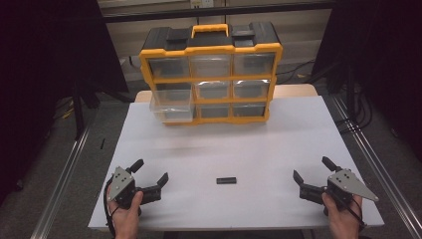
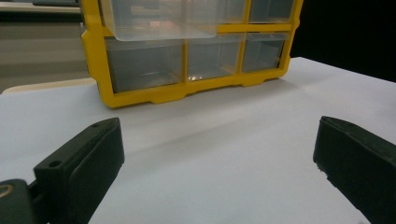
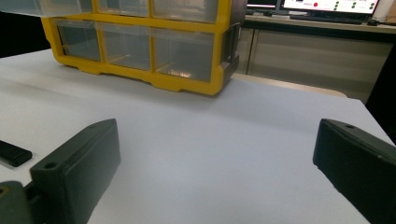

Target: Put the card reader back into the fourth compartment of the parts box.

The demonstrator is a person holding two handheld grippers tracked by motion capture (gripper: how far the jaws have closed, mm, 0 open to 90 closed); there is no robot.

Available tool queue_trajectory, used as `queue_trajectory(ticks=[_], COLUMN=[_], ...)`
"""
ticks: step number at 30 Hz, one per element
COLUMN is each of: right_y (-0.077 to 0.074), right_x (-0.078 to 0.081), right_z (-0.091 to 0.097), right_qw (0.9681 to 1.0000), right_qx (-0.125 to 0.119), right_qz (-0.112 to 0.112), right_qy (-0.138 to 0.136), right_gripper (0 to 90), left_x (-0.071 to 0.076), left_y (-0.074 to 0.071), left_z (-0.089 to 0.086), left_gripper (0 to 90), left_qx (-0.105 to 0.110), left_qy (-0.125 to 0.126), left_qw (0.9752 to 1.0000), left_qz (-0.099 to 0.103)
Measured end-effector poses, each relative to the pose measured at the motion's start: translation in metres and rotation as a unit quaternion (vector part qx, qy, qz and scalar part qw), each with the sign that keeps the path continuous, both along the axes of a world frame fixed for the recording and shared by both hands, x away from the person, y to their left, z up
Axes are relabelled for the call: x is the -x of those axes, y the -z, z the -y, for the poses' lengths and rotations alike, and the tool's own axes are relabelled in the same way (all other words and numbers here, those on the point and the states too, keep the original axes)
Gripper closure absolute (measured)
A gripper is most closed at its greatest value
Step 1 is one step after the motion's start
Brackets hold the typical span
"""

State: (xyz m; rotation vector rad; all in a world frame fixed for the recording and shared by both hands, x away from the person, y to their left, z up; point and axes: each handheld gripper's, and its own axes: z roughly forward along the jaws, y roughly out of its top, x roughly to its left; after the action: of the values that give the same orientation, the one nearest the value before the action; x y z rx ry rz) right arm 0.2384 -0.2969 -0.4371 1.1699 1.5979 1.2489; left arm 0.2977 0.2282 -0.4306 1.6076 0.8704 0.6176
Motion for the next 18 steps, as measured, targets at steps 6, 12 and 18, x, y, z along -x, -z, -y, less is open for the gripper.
queue_trajectory(ticks=[6,12,18], right_y=[0.0005,0.0013,0.0018], right_x=[-0.0008,-0.0007,-0.0004], right_z=[0.0003,0.0005,0.0015], right_qw=[1.0000,0.9999,0.9997], right_qx=[-0.004,-0.009,-0.012], right_qz=[-0.002,-0.003,-0.008], right_qy=[-0.003,-0.011,-0.020], right_gripper=[1.0,1.1,1.3], left_x=[-0.0014,-0.0046,-0.0081], left_y=[0.0005,0.0005,-0.0007], left_z=[0.0012,0.0041,0.0077], left_gripper=[2.7,3.4,5.1], left_qx=[-0.006,-0.007,-0.001], left_qy=[0.009,0.027,0.051], left_qw=[0.9999,0.9994,0.9980], left_qz=[-0.010,-0.022,-0.036])
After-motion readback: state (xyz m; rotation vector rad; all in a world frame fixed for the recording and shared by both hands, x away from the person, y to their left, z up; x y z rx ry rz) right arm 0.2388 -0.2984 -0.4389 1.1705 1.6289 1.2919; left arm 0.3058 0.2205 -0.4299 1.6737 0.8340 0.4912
